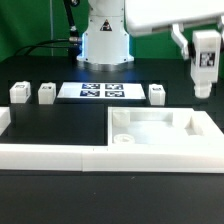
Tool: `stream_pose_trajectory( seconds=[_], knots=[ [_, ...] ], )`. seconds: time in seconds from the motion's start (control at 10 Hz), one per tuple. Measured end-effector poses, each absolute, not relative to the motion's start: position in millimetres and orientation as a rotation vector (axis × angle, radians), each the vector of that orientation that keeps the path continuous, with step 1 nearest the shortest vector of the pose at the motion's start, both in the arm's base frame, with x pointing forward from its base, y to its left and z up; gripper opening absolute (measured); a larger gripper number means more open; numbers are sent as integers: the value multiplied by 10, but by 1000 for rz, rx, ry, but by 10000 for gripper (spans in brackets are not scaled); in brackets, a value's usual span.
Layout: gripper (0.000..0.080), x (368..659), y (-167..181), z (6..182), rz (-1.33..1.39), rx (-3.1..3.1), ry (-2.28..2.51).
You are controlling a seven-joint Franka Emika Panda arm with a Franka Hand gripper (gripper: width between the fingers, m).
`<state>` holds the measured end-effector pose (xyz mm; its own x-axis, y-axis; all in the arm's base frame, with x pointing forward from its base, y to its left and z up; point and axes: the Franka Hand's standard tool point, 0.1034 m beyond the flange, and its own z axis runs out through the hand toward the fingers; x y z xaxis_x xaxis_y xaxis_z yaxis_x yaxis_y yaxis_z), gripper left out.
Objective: Assemble square table
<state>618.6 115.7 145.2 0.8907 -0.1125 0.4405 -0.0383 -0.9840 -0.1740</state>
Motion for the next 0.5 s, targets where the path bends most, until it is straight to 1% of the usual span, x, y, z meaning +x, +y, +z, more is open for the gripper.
stream_pose_trajectory(
  seconds=[0.1,0.2,0.3,0.5],
  knots=[
    [291,6209,1172,1360,-666,-2913,108],
    [291,6265,1125,1326,-682,-2919,107],
    [291,6257,1116,1234,-686,-2922,106],
    [291,6263,1128,1207,-686,-2924,96]
  ],
)
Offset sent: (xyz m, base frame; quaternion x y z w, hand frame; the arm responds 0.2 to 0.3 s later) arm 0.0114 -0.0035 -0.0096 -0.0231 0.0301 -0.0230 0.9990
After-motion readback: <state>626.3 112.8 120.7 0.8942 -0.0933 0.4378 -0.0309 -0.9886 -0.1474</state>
